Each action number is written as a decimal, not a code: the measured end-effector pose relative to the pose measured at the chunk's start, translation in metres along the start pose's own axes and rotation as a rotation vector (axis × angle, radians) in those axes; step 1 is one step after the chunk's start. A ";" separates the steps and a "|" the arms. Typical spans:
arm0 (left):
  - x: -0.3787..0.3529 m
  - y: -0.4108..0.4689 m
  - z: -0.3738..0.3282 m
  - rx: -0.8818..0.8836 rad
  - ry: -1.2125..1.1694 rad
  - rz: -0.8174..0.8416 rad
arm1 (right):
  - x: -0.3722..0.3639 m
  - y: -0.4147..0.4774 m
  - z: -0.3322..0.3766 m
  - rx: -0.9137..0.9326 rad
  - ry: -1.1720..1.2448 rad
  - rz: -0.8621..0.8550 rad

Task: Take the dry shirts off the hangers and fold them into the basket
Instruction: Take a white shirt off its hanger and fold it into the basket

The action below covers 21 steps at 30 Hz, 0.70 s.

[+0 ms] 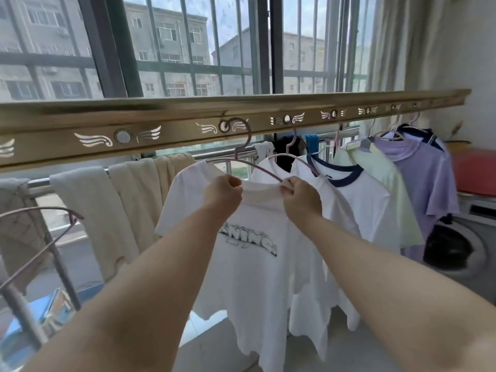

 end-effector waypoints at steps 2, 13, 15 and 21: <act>-0.004 0.003 -0.008 -0.037 0.014 -0.080 | 0.006 0.001 -0.008 -0.021 0.027 0.043; -0.024 -0.037 0.002 0.088 0.384 0.016 | 0.009 -0.017 -0.058 -0.097 -0.056 0.343; -0.025 -0.050 0.011 0.144 0.286 0.100 | 0.006 -0.020 -0.068 -0.099 -0.070 0.378; -0.012 -0.083 0.017 0.094 0.393 -0.046 | -0.002 -0.030 -0.063 -0.009 -0.392 0.260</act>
Point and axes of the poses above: each hand's wrist, its own y-axis towards the middle knuckle, its own x-axis out of the back of the hand, z = x × y, the point moved 3 cm from there along y, towards the middle knuckle, and after that the axes turned 15 degrees about -x, right-handed, at the moved point
